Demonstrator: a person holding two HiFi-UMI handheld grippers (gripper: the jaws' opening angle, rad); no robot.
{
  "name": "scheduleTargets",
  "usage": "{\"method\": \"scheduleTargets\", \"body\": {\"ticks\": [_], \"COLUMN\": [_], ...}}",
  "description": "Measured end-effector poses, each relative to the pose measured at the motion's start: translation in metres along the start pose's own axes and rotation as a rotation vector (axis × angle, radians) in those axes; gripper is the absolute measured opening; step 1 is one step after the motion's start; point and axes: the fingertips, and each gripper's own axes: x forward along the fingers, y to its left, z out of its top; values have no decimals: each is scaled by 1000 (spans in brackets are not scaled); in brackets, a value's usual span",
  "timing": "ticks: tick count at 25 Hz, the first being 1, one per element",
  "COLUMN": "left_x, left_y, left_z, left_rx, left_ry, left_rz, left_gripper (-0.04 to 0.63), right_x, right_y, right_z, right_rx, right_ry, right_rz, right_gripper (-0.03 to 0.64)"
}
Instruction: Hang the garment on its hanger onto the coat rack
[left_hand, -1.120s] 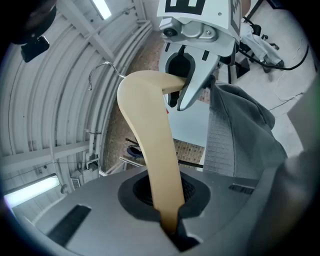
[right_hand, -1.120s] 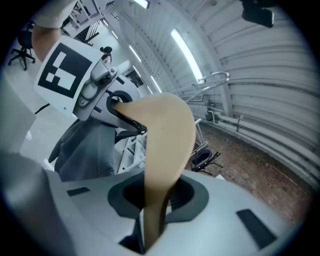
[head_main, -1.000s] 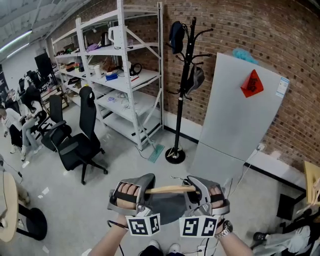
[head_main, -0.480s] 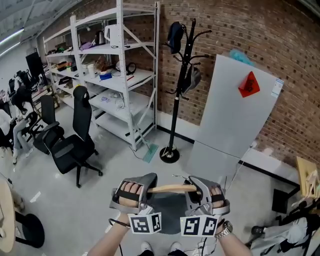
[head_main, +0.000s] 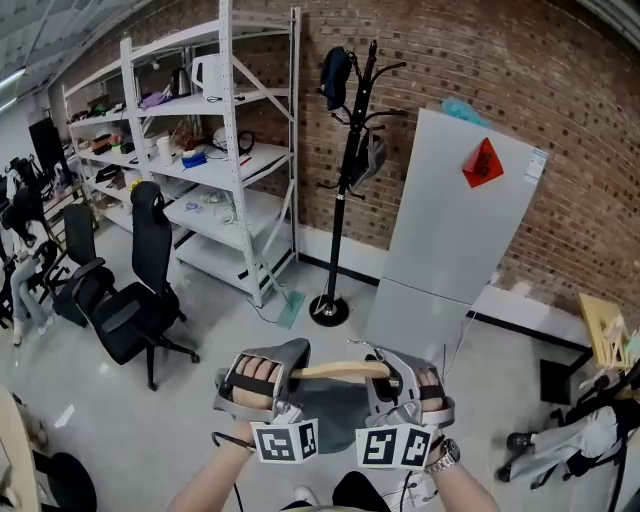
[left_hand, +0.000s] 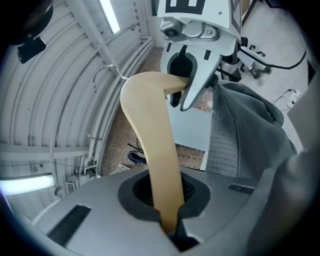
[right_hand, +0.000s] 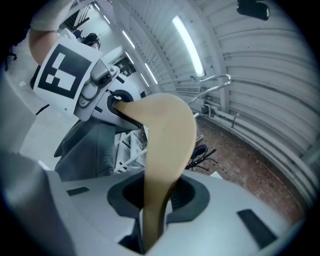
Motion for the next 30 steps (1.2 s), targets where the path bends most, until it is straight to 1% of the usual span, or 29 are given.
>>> {"method": "scheduleTargets", "body": {"ticks": [4, 7, 12, 17, 23, 27, 30], "left_x": [1, 7, 32, 68, 116, 139, 153], "left_y": [5, 3, -3, -12, -10, -3, 1], "left_z": [-10, -23, -45, -63, -66, -68, -70], "left_rx": [-14, -23, -40, -23, -33, -28, -39], "left_ry": [2, 18, 58, 97, 129, 147, 156], "left_rz": [1, 0, -14, -42, -27, 2, 15], "left_gripper": [3, 3, 3, 3, 3, 3, 3], "right_x": [7, 19, 57, 98, 143, 163, 176], "right_y": [2, 8, 10, 10, -12, -26, -33], "right_z": [9, 11, 7, -4, -22, -26, -29], "right_rx": [-4, -7, -11, -10, -20, -26, -34], "right_ry": [7, -4, -23, -43, -80, -117, -126], "right_rz": [8, 12, 26, 62, 73, 76, 79], "right_gripper": [75, 75, 75, 75, 75, 77, 78]}}
